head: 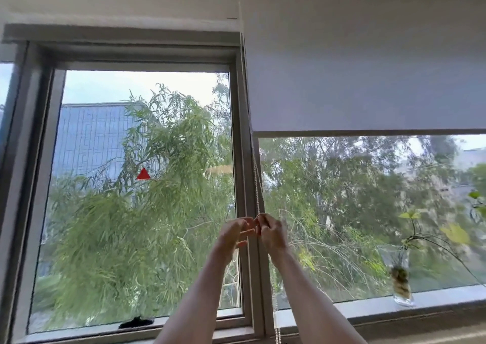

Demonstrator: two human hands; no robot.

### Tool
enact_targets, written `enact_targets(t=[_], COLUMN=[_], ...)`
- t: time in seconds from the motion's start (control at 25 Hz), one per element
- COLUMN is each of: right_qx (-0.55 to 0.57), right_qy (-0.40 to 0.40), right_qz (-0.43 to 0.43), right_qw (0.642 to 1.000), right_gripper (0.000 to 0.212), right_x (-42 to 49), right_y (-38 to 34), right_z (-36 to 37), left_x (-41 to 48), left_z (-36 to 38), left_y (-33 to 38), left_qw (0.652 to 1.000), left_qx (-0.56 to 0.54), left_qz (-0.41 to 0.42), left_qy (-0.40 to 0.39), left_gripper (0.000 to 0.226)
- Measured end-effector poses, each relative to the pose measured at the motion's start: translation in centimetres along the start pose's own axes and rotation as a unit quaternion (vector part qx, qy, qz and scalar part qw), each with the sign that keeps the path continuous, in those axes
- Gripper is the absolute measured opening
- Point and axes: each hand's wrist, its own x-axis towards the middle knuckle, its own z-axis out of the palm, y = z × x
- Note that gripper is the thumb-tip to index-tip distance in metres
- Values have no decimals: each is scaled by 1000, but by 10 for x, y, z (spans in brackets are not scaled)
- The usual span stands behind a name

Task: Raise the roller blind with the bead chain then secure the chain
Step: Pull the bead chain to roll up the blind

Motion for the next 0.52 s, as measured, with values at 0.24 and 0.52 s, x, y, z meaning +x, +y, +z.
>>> enact_targets(t=[0.24, 0.52], right_qx=[15, -21], right_qy=[11, -2], right_qz=[-49, -33], right_qw=[999, 999], right_gripper=[27, 26], right_x=[-6, -28], right_y=[0, 10], right_z=[10, 7], left_x=[11, 12], left_z=[23, 35], left_y=[39, 12], left_qw=[996, 988], left_qx=[-34, -72], left_qz=[61, 49], left_qy=[51, 128], left_gripper=[23, 34])
